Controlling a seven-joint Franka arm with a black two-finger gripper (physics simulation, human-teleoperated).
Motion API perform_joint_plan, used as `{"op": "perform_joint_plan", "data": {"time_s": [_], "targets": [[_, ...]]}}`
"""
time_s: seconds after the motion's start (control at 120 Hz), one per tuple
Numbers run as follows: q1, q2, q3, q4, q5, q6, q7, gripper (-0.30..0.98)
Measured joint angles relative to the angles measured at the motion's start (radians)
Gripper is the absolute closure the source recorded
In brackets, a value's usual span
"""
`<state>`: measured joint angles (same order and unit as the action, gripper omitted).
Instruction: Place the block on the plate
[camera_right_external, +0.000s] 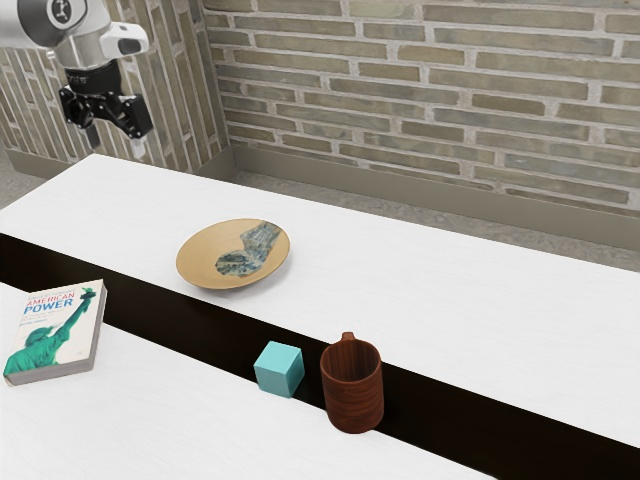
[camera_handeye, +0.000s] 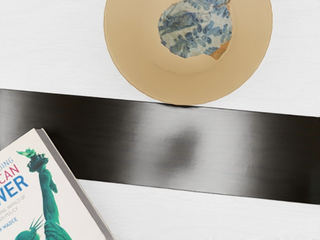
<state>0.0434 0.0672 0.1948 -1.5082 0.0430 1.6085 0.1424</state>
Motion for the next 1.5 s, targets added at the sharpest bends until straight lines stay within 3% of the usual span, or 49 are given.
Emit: {"op": "perform_joint_plan", "data": {"time_s": [0.2, 0.367, 0.6, 0.775, 1.283, 1.5], "targets": [[-0.023, -0.012, 0.001, -0.023, -0.011, -0.003, 0.024, 0.0], [-0.014, -0.084, -0.081, -0.123, -0.004, 0.0, 0.098, 0.0], [-0.1, -0.134, -0.186, -0.242, 0.009, 0.056, 0.292, 0.0], [-0.066, -0.134, -0.254, -0.31, 0.003, 0.111, 0.467, 0.0], [-0.164, -0.124, -0.264, -0.501, -0.022, 0.311, 0.809, 0.0], [-0.147, -0.056, -0.308, -0.519, -0.023, 0.371, 0.889, 0.0]]}}
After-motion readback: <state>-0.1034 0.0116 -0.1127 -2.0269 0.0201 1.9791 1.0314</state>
